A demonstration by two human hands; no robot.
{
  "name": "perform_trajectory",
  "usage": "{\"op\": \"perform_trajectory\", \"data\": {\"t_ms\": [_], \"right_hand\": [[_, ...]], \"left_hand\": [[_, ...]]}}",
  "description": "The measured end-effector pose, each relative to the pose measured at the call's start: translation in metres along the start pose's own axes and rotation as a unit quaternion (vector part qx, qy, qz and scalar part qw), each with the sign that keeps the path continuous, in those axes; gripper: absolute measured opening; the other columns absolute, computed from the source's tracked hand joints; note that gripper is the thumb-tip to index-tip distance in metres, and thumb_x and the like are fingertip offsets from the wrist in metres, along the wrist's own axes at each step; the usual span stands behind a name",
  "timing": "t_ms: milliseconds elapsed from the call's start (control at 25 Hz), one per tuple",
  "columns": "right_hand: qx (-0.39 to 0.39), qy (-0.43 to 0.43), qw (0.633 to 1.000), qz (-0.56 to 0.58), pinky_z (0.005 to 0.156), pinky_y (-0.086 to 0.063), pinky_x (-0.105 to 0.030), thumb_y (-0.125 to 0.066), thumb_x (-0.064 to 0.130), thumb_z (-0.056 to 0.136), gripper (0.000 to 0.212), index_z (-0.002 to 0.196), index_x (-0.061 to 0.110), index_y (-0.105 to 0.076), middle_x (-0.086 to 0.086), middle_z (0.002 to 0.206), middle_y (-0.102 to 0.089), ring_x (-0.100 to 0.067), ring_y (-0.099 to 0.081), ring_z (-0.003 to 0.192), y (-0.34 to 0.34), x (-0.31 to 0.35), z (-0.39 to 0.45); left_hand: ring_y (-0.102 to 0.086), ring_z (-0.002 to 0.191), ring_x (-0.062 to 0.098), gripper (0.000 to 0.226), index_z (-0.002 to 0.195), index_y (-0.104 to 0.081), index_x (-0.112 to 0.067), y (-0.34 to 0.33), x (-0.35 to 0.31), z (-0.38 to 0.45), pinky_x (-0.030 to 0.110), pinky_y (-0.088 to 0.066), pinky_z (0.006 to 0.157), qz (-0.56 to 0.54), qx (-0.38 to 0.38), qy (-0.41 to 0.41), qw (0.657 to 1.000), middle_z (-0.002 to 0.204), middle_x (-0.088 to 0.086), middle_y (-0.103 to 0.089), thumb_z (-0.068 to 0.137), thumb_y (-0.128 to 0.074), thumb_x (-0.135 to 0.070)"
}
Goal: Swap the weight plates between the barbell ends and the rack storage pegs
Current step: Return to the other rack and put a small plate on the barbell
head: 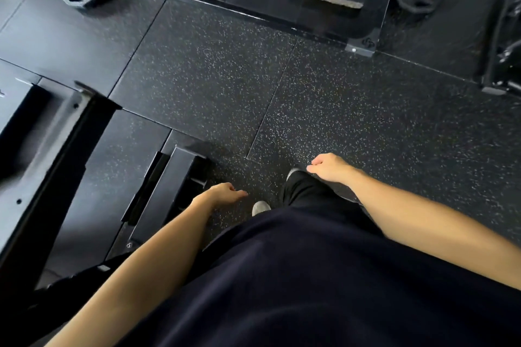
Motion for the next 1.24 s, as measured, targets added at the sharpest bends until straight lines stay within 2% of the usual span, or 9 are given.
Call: {"op": "perform_trajectory", "data": {"t_ms": [160,280,480,640,880,1000,1080,1160,1240], "right_hand": [[0.03,-0.012,0.999,-0.037,0.1,-0.045,-0.038,-0.054,0.03,0.093,0.044,0.122,-0.002,-0.06,-0.018,0.127,-0.061,-0.033,-0.056,0.117,0.051,0.031,0.065],[0.053,-0.002,0.997,-0.064,0.1,-0.044,-0.037,-0.054,0.032,0.094,0.043,0.122,0.001,-0.061,-0.015,0.127,-0.061,-0.031,-0.056,0.117,0.101,0.062,0.119],[0.08,0.042,0.988,-0.125,0.099,-0.045,-0.036,-0.054,0.032,0.095,0.041,0.123,0.003,-0.062,-0.014,0.128,-0.061,-0.03,-0.056,0.117,0.205,0.138,0.206],[0.095,0.057,0.984,-0.138,0.106,-0.04,-0.038,-0.059,0.038,0.091,0.045,0.128,0.013,-0.058,-0.008,0.136,-0.056,-0.028,-0.051,0.124,0.257,0.205,0.27],[0.136,0.086,0.959,-0.232,0.108,-0.036,-0.042,-0.057,0.042,0.091,0.048,0.132,0.019,-0.054,-0.005,0.139,-0.052,-0.027,-0.047,0.128,0.294,0.326,0.368],[0.143,0.103,0.949,-0.262,0.107,-0.038,-0.041,-0.057,0.041,0.091,0.045,0.13,0.019,-0.056,-0.004,0.136,-0.054,-0.025,-0.048,0.126,0.314,0.411,0.422],[0.137,0.116,0.947,-0.267,0.103,-0.04,-0.038,-0.058,0.04,0.09,0.042,0.126,0.018,-0.059,-0.003,0.13,-0.057,-0.024,-0.051,0.121,0.336,0.476,0.451],[0.119,0.134,0.948,-0.264,0.097,-0.042,-0.035,-0.059,0.04,0.089,0.039,0.12,0.017,-0.063,-0.003,0.123,-0.062,-0.023,-0.055,0.114,0.357,0.542,0.477],[0.097,0.157,0.949,-0.257,0.098,-0.043,-0.033,-0.061,0.04,0.087,0.039,0.118,0.018,-0.064,-0.004,0.123,-0.063,-0.023,-0.056,0.114,0.374,0.6,0.502]], "left_hand": [[-0.058,0.113,0.026,0.058,0.123,-0.058,-0.01,0.064,-0.023,0.047,0.033,-0.045,0.092,-0.001,0.014,0.015,1.0,0.125,0.009,-0.061,0.09,-0.056,-0.057],[-0.058,0.116,0.027,0.058,0.125,-0.057,-0.009,0.124,-0.053,0.079,0.033,-0.046,0.095,-0.028,-0.005,0.031,0.999,0.128,0.01,-0.061,0.091,-0.055,-0.055],[-0.058,0.11,0.022,0.062,0.121,-0.059,-0.019,0.232,-0.098,0.102,0.033,-0.046,0.096,-0.188,-0.062,0.072,0.978,0.122,0.002,-0.062,0.081,-0.056,-0.067],[-0.058,0.111,0.018,0.041,0.111,-0.057,-0.024,0.295,-0.107,0.123,0.028,-0.042,0.097,-0.292,-0.136,0.077,0.944,0.121,0.0,-0.063,0.086,-0.06,-0.056],[-0.052,0.125,0.023,0.057,0.131,-0.055,-0.014,0.363,-0.101,0.171,0.031,-0.038,0.102,-0.34,-0.072,0.12,0.93,0.136,0.006,-0.056,0.094,-0.047,-0.056],[-0.046,0.131,0.025,0.058,0.138,-0.051,-0.012,0.43,-0.087,0.209,0.03,-0.035,0.103,-0.351,-0.052,0.109,0.929,0.143,0.006,-0.049,0.098,-0.039,-0.053],[-0.053,0.117,0.024,0.048,0.12,-0.057,-0.012,0.489,-0.071,0.224,0.029,-0.039,0.091,-0.358,-0.059,0.12,0.924,0.125,0.002,-0.056,0.097,-0.042,-0.051],[-0.056,0.09,0.022,0.035,0.095,-0.055,-0.014,0.557,-0.055,0.233,0.028,-0.039,0.074,-0.368,-0.101,0.119,0.917,0.101,0.007,-0.06,0.096,-0.047,-0.048],[-0.056,0.079,0.022,0.036,0.09,-0.053,-0.014,0.615,-0.037,0.241,0.029,-0.039,0.068,-0.39,-0.132,0.124,0.903,0.092,0.009,-0.061,0.095,-0.049,-0.05]]}}
Point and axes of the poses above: each hand's wrist, its own z-axis towards the middle knuckle, its own y-axis out of the back of the hand, x = y × z, the point moved 8 cm from there along z, towards the middle knuckle
